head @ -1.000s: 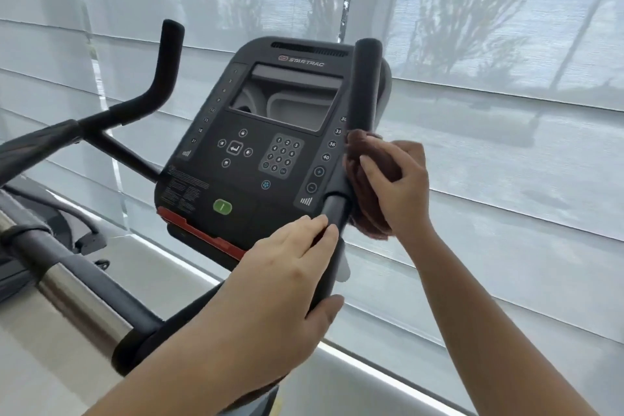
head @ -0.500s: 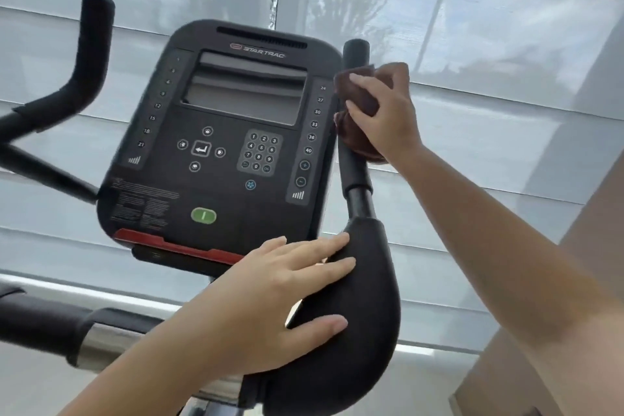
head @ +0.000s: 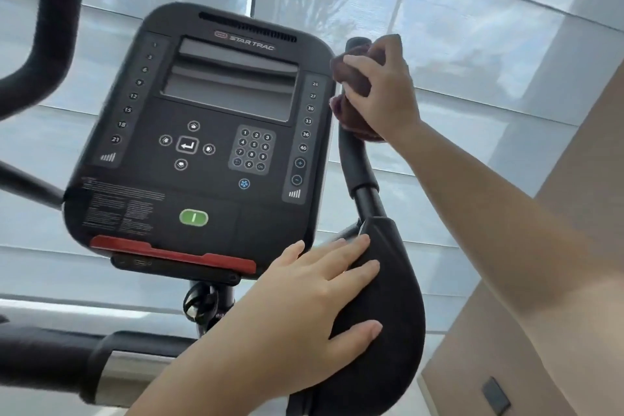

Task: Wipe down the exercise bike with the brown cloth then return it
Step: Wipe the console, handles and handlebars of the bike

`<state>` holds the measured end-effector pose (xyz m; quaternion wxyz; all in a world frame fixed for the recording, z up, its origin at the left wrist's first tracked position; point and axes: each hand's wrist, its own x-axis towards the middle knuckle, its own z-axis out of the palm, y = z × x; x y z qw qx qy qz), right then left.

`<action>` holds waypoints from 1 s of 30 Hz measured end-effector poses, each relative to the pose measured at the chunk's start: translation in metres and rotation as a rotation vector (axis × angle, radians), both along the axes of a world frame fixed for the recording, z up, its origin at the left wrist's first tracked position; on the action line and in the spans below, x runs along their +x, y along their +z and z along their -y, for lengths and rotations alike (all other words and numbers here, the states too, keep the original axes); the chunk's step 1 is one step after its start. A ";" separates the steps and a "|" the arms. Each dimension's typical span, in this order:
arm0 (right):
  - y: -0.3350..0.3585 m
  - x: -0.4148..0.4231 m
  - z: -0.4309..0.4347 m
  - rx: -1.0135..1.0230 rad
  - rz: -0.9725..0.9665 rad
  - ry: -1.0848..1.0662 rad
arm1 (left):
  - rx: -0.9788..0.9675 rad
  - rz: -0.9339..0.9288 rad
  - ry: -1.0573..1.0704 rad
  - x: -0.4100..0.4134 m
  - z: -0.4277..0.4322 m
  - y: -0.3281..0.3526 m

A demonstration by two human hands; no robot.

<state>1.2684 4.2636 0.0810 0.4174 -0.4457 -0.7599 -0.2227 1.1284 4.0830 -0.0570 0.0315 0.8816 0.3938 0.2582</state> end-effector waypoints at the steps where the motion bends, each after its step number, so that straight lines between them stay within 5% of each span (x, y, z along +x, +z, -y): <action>1: -0.004 -0.003 -0.001 -0.013 0.013 -0.030 | 0.004 -0.001 -0.002 0.000 0.000 0.000; 6: -0.044 0.002 0.027 -0.225 0.337 -0.103 | 0.026 -0.018 -0.001 0.000 0.001 -0.002; 11: -0.039 0.023 0.048 -0.417 0.298 0.063 | 0.050 -0.013 0.004 0.001 -0.001 -0.004; 17: -0.008 0.015 0.014 0.004 0.035 0.113 | 0.038 0.061 -0.033 0.000 -0.001 -0.002; 20: -0.003 0.004 -0.003 0.022 -0.057 0.083 | 0.034 0.060 -0.016 0.000 -0.002 -0.004; 30: -0.023 0.063 0.047 -0.725 0.169 0.289 | 0.023 -0.004 0.023 0.001 0.001 -0.002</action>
